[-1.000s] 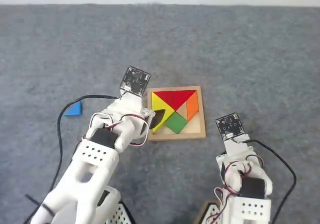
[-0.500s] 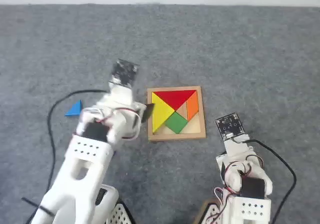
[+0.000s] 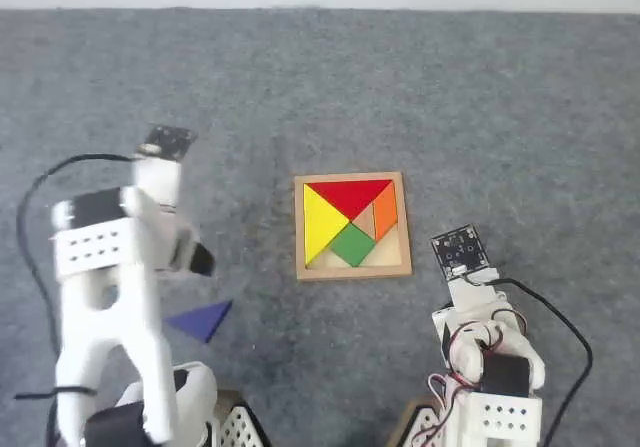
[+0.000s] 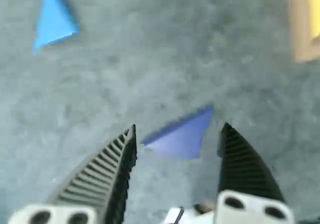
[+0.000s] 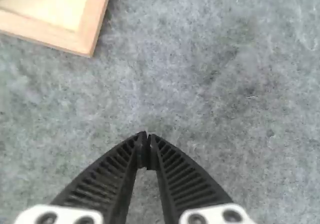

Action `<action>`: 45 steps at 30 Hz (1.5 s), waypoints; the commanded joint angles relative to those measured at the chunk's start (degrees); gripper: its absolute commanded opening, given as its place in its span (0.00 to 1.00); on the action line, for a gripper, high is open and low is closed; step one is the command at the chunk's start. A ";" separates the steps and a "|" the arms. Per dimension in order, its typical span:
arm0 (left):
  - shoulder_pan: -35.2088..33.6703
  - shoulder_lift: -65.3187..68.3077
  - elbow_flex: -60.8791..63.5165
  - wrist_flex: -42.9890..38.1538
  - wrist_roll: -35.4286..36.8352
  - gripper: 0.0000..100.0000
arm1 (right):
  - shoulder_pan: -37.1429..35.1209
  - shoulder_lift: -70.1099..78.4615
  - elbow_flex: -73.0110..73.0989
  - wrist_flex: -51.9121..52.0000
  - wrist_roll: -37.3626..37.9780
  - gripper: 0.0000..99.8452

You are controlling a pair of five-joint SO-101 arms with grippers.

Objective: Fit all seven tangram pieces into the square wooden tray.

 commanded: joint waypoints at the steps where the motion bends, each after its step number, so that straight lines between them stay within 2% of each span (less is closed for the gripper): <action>1: -10.29 -1.23 -6.99 0.00 -5.10 0.25 | -0.13 -0.92 0.97 0.04 0.44 0.01; 7: -18.90 3.08 -7.52 -8.79 -8.09 0.25 | -0.22 -0.92 0.97 0.04 0.44 0.01; 11: -20.48 9.05 -8.13 -17.67 -6.86 0.25 | -0.22 -0.92 0.97 0.04 0.44 0.01; 16: -18.73 18.99 -15.08 -18.11 11.52 0.27 | -0.22 -0.92 0.97 0.04 0.44 0.01; 18: -17.49 22.15 -17.36 -18.02 16.62 0.30 | -0.22 -0.92 0.97 0.04 0.44 0.01; 22: -14.77 26.11 -19.47 -19.08 23.30 0.31 | -0.22 -0.92 0.97 0.04 0.44 0.01; 26: -10.29 29.19 -19.82 -21.71 26.73 0.31 | -0.22 -0.92 0.97 0.04 0.44 0.01; 32: -6.59 33.85 -20.62 -25.85 20.40 0.31 | -0.22 -0.92 0.97 0.04 0.44 0.01; 36: -6.86 39.03 -23.87 -29.10 9.85 0.30 | -0.22 -0.92 0.97 0.04 0.44 0.01; 41: -7.21 46.24 -29.85 -28.48 -1.41 0.27 | -0.13 -0.92 0.97 0.04 0.44 0.01; 45: -9.23 49.58 -34.33 -24.26 -8.26 0.27 | -0.22 -0.92 0.97 0.04 0.44 0.01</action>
